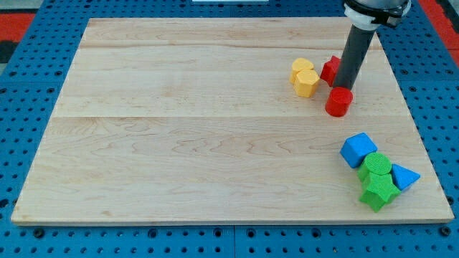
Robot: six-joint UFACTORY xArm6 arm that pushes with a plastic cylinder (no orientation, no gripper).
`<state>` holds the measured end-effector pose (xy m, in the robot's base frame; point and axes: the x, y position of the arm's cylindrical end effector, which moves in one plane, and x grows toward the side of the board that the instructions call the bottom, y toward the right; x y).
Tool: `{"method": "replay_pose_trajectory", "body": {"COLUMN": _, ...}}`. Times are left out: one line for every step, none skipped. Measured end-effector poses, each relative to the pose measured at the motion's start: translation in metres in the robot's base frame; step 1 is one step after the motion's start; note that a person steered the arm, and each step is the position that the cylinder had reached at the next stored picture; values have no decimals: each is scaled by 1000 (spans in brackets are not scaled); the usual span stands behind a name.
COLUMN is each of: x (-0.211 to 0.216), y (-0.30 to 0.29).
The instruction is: Push the red circle to the bottom left
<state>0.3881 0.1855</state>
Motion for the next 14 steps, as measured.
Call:
{"method": "replay_pose_trajectory", "body": {"x": 13, "y": 0}}
{"method": "replay_pose_trajectory", "body": {"x": 14, "y": 1}}
{"method": "replay_pose_trajectory", "body": {"x": 14, "y": 19}}
{"method": "replay_pose_trajectory", "body": {"x": 20, "y": 34}}
{"method": "replay_pose_trajectory", "body": {"x": 35, "y": 34}}
{"method": "replay_pose_trajectory", "body": {"x": 45, "y": 28}}
{"method": "replay_pose_trajectory", "body": {"x": 44, "y": 1}}
{"method": "replay_pose_trajectory", "body": {"x": 36, "y": -27}}
{"method": "replay_pose_trajectory", "body": {"x": 31, "y": -58}}
{"method": "replay_pose_trajectory", "body": {"x": 34, "y": -88}}
{"method": "replay_pose_trajectory", "body": {"x": 44, "y": -106}}
{"method": "replay_pose_trajectory", "body": {"x": 58, "y": -117}}
{"method": "replay_pose_trajectory", "body": {"x": 74, "y": -124}}
{"method": "replay_pose_trajectory", "body": {"x": 85, "y": -141}}
